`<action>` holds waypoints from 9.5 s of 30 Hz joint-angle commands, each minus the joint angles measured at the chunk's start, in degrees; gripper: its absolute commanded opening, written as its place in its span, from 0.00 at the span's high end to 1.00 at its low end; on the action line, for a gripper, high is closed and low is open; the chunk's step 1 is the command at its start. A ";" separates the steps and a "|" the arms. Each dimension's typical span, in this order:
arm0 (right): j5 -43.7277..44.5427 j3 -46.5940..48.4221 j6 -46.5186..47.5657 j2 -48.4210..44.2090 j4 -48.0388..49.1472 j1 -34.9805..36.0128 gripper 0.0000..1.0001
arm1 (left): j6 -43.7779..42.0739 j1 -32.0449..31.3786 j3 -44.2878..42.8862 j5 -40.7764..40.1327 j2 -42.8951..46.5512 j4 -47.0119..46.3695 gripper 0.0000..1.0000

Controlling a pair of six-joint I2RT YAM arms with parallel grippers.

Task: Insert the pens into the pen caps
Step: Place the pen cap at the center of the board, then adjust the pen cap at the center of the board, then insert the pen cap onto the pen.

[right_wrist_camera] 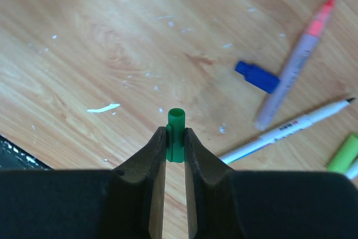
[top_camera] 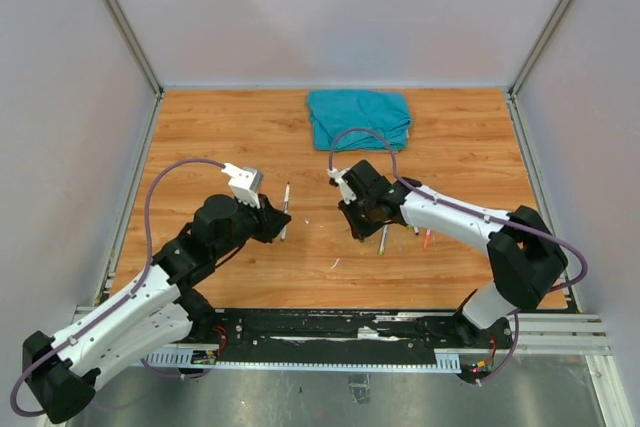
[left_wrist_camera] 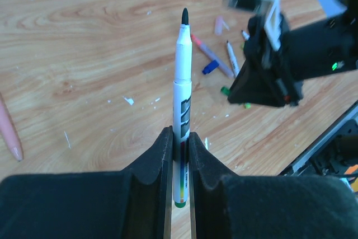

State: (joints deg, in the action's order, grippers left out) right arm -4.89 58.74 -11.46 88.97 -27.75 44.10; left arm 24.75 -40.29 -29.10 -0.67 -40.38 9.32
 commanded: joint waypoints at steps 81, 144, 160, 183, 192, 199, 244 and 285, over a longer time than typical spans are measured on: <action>25.08 3.61 -60.11 6.34 -13.71 19.18 0.14 | -3.71 0.13 -13.96 -14.25 14.71 17.03 0.99; 24.47 -3.02 -43.63 1.80 -3.60 16.90 0.63 | -3.64 0.13 -13.89 -14.30 14.89 16.98 1.00; 9.92 0.21 3.77 3.53 0.78 16.19 0.58 | -3.62 0.13 -13.96 -14.57 14.76 17.10 1.00; 4.48 3.83 16.45 8.86 -1.83 16.17 0.28 | -3.56 0.13 -14.05 -14.89 14.71 17.23 1.00; 10.42 1.02 -6.70 -0.88 3.01 16.20 0.23 | -3.66 0.13 -13.96 -14.72 14.85 17.20 0.99; 14.67 -3.36 -34.35 -3.94 3.82 16.19 0.24 | -3.59 0.13 -13.97 -14.63 14.89 17.11 1.00; 19.31 2.17 -60.51 7.84 -8.21 15.15 0.51 | -3.62 0.13 -13.77 -14.02 14.65 16.88 1.00; 15.61 2.91 -29.92 11.57 -7.32 12.45 0.95 | -3.64 0.13 -13.63 -13.93 14.98 16.79 0.99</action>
State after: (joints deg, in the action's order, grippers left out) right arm 9.47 63.33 -52.29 101.14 -33.63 58.67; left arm 21.87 -40.29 -43.24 -14.90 -26.02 27.31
